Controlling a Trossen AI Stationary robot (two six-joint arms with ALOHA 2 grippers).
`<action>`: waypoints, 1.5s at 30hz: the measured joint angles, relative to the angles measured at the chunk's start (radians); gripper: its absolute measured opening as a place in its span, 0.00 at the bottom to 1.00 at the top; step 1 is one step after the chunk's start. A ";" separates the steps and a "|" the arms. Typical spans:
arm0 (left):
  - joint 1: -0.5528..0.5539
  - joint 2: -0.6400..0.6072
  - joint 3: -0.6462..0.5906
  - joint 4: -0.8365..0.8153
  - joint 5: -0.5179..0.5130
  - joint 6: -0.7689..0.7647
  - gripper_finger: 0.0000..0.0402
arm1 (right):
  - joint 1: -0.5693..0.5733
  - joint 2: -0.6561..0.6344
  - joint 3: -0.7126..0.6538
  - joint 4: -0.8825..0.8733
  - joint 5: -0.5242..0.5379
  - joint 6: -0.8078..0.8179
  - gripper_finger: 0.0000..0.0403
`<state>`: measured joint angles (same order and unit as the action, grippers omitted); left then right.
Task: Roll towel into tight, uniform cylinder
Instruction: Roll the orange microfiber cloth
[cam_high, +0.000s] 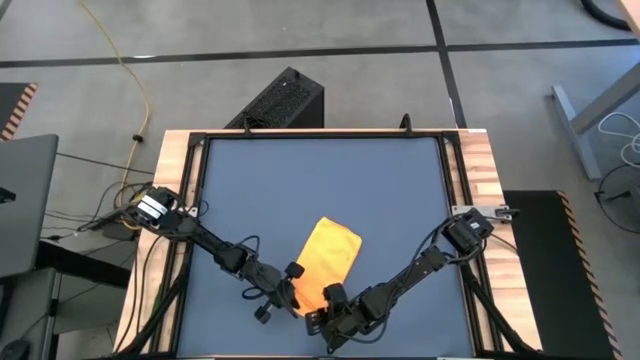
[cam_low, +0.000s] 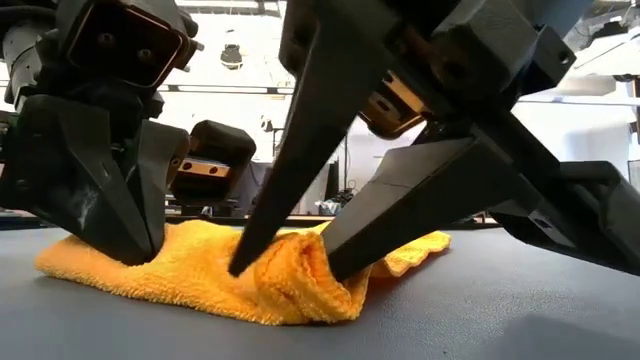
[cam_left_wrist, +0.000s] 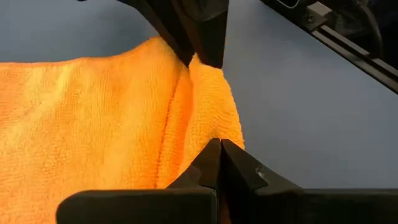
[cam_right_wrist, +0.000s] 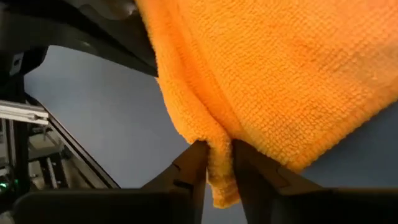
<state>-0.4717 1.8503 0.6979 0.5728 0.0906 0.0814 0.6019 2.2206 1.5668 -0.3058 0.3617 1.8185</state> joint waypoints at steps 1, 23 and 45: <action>0.000 0.000 0.000 0.000 0.000 -0.003 0.00 | 0.001 -0.010 -0.001 -0.010 0.005 -0.010 0.28; 0.086 0.000 0.000 -0.008 0.163 -0.102 0.00 | 0.066 -0.125 -0.001 -0.117 0.068 -0.547 0.39; 0.124 0.000 0.001 -0.041 0.236 -0.131 0.00 | 0.074 -0.051 0.001 -0.014 0.263 -1.127 0.37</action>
<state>-0.3475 1.8503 0.6987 0.5320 0.3265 -0.0498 0.6762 2.1691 1.5678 -0.3193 0.6248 0.6913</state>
